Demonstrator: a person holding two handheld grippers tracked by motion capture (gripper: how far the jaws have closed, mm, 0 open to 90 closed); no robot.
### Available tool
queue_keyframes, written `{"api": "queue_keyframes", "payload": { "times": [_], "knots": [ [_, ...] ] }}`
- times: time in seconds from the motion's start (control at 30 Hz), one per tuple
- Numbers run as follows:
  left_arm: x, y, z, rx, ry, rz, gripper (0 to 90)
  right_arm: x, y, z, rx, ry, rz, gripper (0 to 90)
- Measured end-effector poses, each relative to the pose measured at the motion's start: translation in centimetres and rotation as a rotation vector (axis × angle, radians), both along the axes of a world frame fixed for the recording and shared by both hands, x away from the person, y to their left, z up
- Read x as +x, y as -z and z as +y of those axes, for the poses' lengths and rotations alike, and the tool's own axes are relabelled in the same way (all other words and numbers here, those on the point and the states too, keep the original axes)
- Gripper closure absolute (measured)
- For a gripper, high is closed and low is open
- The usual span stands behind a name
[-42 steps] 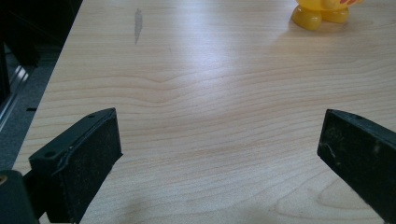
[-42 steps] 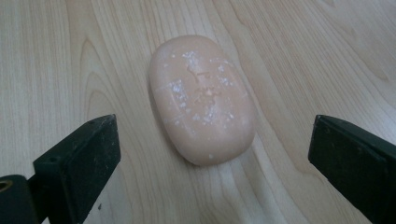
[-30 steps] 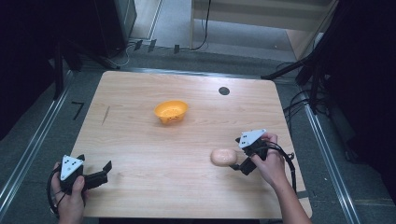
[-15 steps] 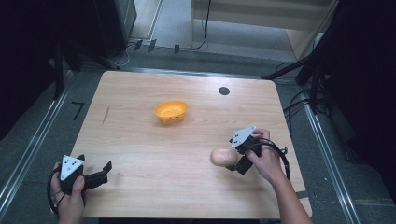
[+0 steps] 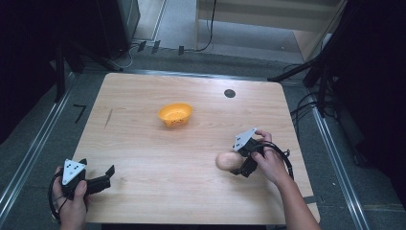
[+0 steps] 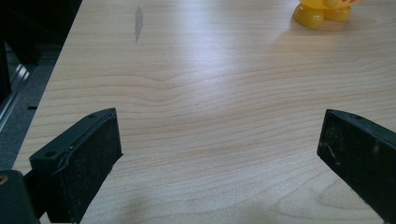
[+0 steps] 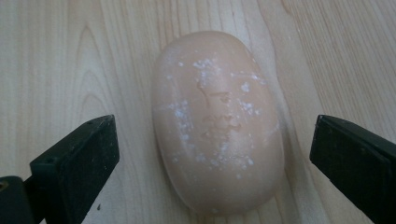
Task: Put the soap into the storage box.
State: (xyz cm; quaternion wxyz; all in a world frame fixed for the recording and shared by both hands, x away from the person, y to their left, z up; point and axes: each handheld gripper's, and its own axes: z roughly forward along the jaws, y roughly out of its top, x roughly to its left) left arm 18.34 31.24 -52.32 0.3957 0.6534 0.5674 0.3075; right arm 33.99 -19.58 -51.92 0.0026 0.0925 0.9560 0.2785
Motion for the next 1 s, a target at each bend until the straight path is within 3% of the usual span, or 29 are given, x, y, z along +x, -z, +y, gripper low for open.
{"api": "queue_keyframes", "payload": {
  "times": [0.23, 0.4, 0.43, 0.57, 0.83, 0.87, 1.0],
  "knots": [
    [0.02, 0.0, 0.0, 0.0, 0.0, 0.002, 0.0, 0.08, 0.25, 0.3, 0.011, 0.003, -0.01, 1.2],
    [0.03, 0.0, -0.01, 0.002, 0.0, 0.003, 0.0, 0.16, 0.45, 0.36, 0.009, 0.016, 0.011, 2.0],
    [0.04, 0.0, -0.02, 0.002, -0.001, 0.004, 0.0, 0.15, 0.55, 0.28, -0.008, -0.009, 0.012, 2.7],
    [0.07, 0.01, -0.06, 0.003, -0.003, 0.005, 0.0, 0.08, 0.76, 0.14, -0.052, -0.005, -0.007, 5.1],
    [0.08, 0.01, -0.08, 0.005, -0.002, 0.006, 0.0, 0.15, 0.7, 0.29, -0.07, -0.042, -0.038, 7.5],
    [0.08, 0.01, -0.08, 0.005, -0.003, 0.006, 0.0, 0.14, 0.53, 0.62, -0.071, -0.057, -0.047, 12.7],
    [0.07, 0.01, -0.05, 0.004, -0.002, 0.006, 0.0, 0.21, 0.51, 0.91, -0.062, -0.074, -0.039, 13.1]
  ]
}}
